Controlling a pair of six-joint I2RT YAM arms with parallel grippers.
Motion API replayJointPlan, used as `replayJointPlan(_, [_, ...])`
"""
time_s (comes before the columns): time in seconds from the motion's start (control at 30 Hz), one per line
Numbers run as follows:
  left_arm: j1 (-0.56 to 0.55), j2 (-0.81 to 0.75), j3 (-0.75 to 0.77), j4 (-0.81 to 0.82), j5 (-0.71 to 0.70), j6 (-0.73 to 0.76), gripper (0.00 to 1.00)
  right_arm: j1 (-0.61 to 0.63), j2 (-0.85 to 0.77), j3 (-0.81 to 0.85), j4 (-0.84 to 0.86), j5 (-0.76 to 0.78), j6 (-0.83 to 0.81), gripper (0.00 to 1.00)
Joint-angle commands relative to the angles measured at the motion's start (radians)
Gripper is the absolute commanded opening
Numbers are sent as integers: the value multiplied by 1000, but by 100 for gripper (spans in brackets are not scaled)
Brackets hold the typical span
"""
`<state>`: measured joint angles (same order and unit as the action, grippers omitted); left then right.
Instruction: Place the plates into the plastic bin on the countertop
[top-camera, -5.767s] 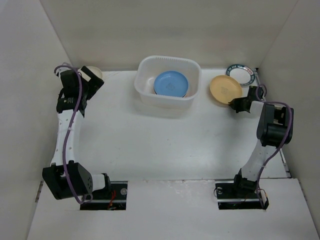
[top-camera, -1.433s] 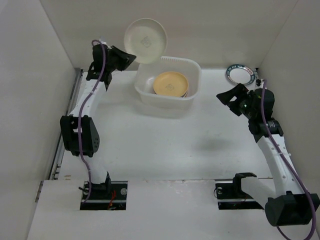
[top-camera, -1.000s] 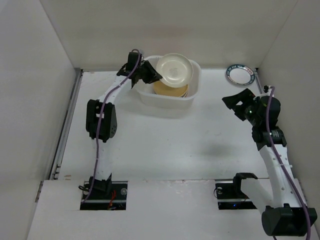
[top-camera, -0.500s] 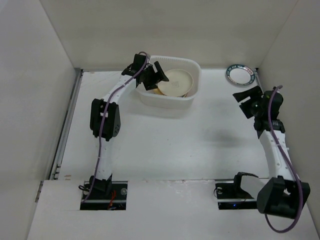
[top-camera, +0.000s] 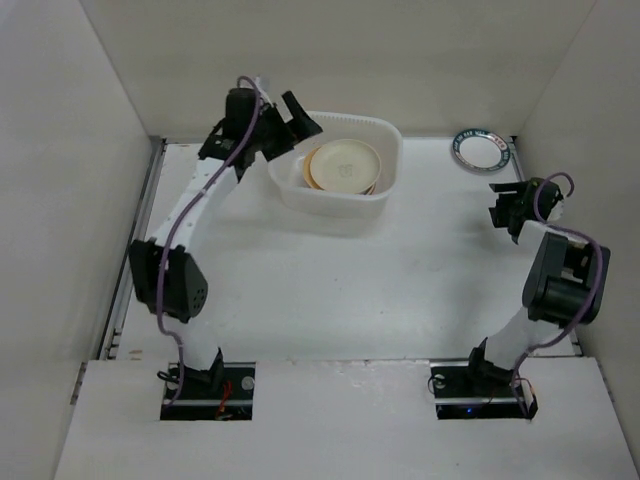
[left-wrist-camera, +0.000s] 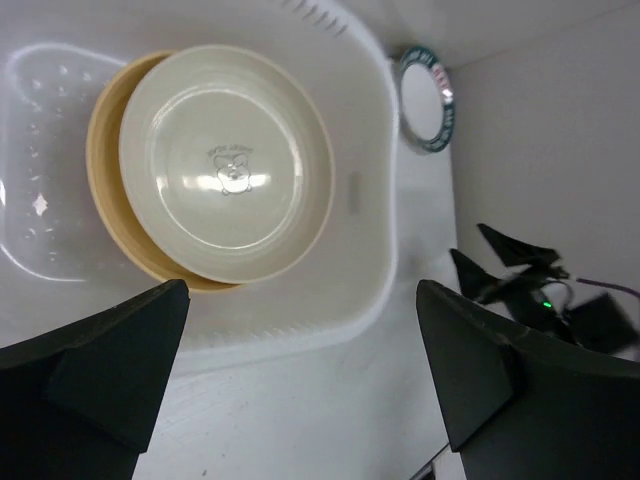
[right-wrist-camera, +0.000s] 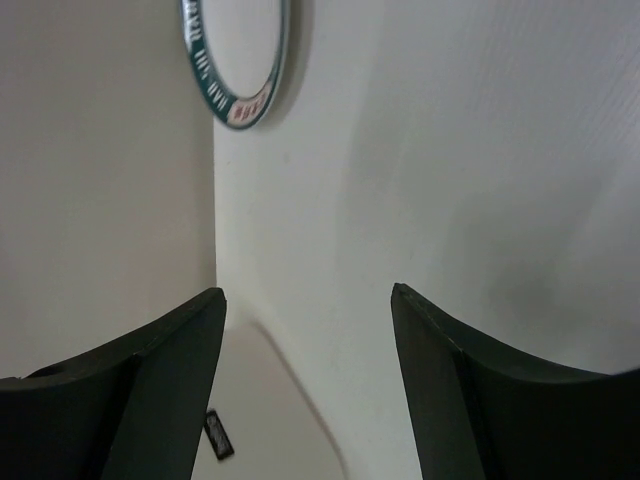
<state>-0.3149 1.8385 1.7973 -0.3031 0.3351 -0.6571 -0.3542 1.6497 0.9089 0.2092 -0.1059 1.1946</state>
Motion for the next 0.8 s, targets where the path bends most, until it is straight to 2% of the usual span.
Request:
replayJointPlan(0.0, [64,-250,-97,110,-60,-10,100,-13,117,119,191,-21,120,73])
replayJointPlan(0.2, [193,-459,-275,107,-70,-24,100,-15,356,312,252,-80,207,72])
replayJointPlan(0.33, [260,-536,-335,73,-65,-27,100,-15,469,425,237,-101,247,70])
replayJointPlan(0.53, [320,-593,-372,24,-64,-26,100,-10,555,535,139,-107,272,69])
replayJointPlan(0.77, [366,-605,-378,5,-61,-29,100,1,628,619,102,-97,281,69])
